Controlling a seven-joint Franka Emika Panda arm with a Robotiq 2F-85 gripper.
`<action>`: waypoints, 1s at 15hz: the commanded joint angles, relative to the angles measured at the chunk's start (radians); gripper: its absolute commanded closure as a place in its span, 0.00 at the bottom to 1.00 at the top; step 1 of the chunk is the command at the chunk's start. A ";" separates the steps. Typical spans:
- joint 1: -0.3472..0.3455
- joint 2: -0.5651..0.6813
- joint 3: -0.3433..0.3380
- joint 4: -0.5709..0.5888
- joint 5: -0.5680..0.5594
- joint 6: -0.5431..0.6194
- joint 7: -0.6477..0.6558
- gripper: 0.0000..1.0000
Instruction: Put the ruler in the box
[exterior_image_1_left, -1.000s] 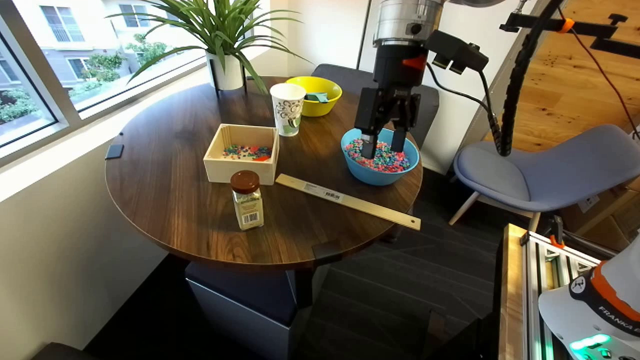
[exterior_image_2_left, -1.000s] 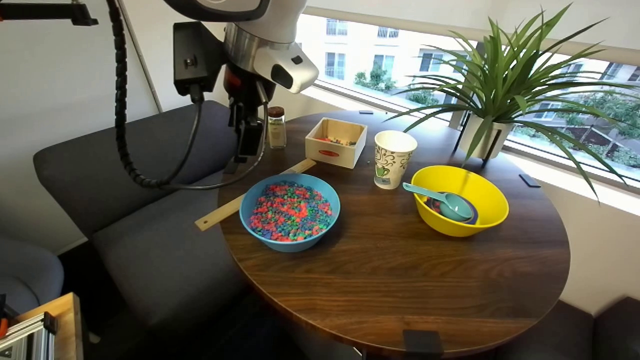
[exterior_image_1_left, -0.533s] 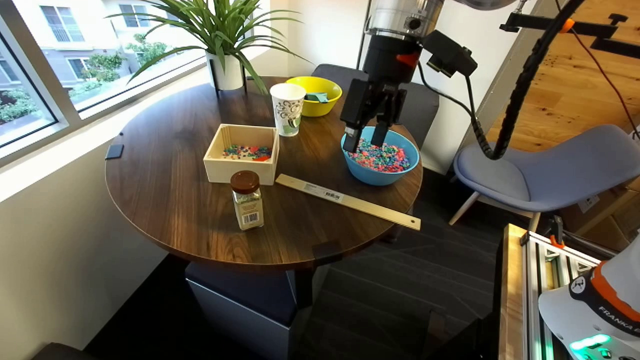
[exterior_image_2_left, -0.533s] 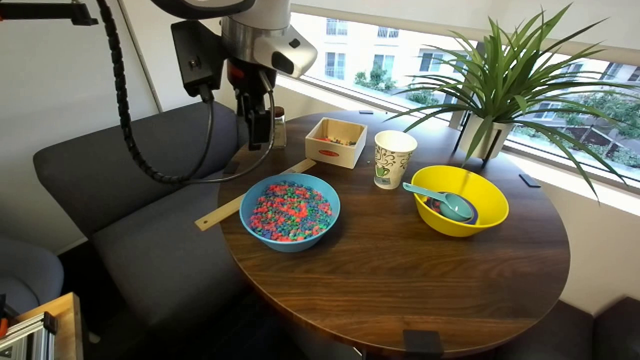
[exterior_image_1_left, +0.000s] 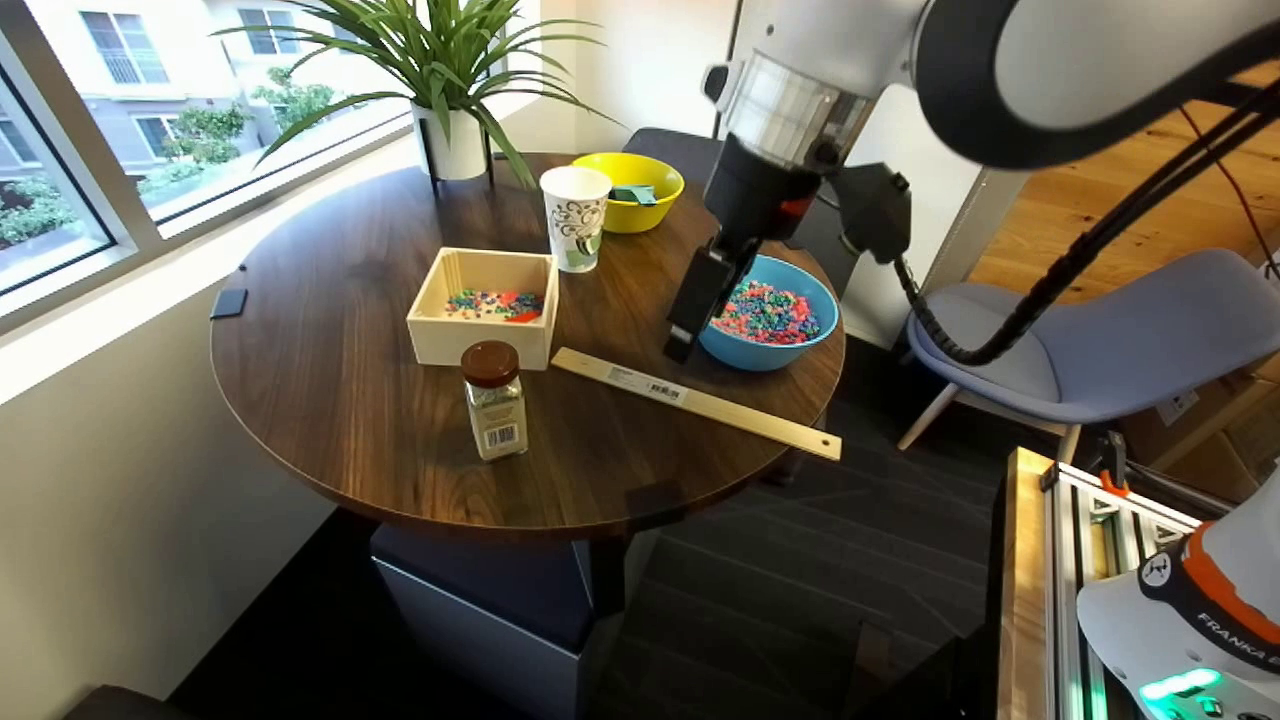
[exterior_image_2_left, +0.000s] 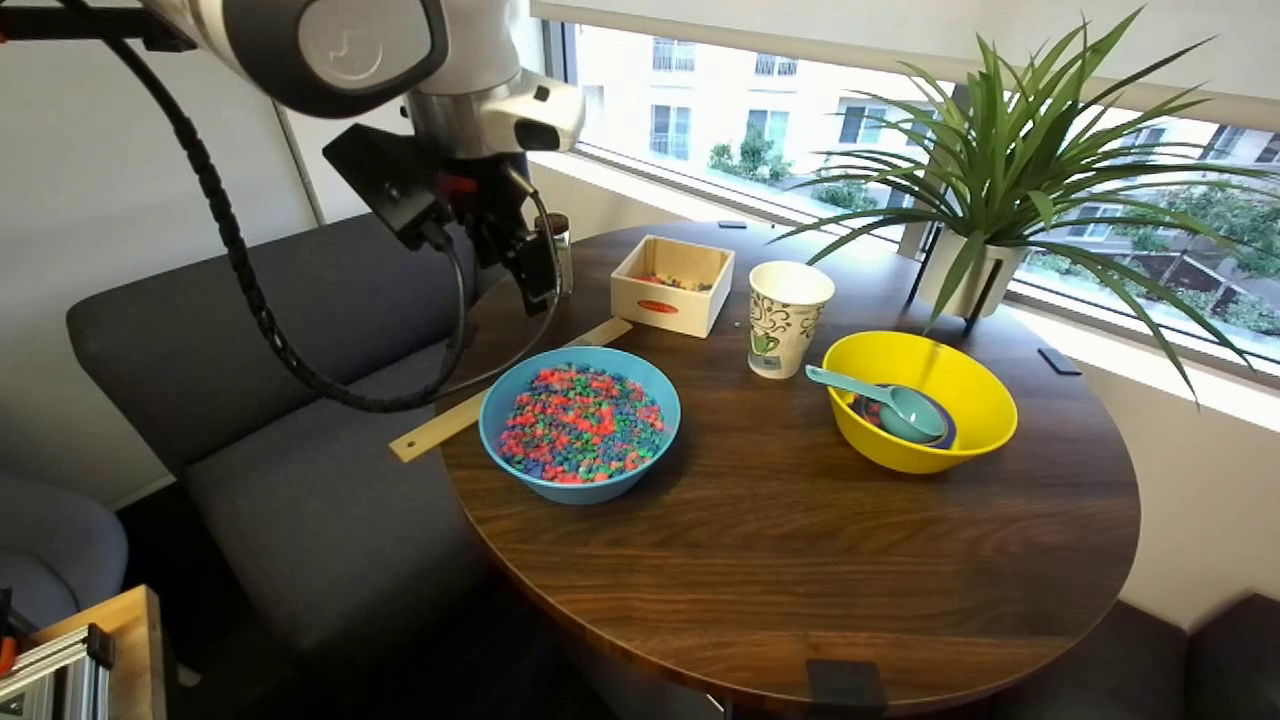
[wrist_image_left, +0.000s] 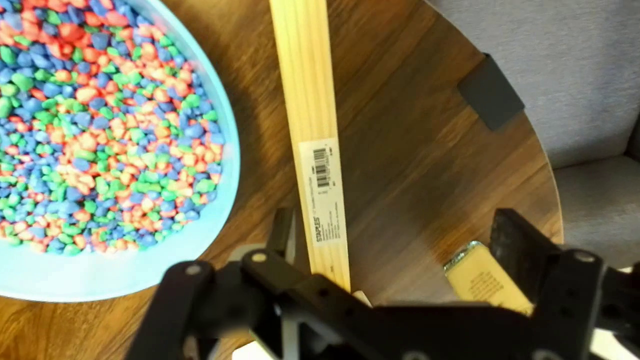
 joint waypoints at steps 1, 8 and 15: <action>0.008 0.006 0.002 -0.024 -0.026 0.034 0.001 0.00; 0.021 0.058 0.025 -0.037 -0.134 0.096 0.028 0.00; 0.058 0.246 0.033 0.141 -0.311 0.050 0.145 0.00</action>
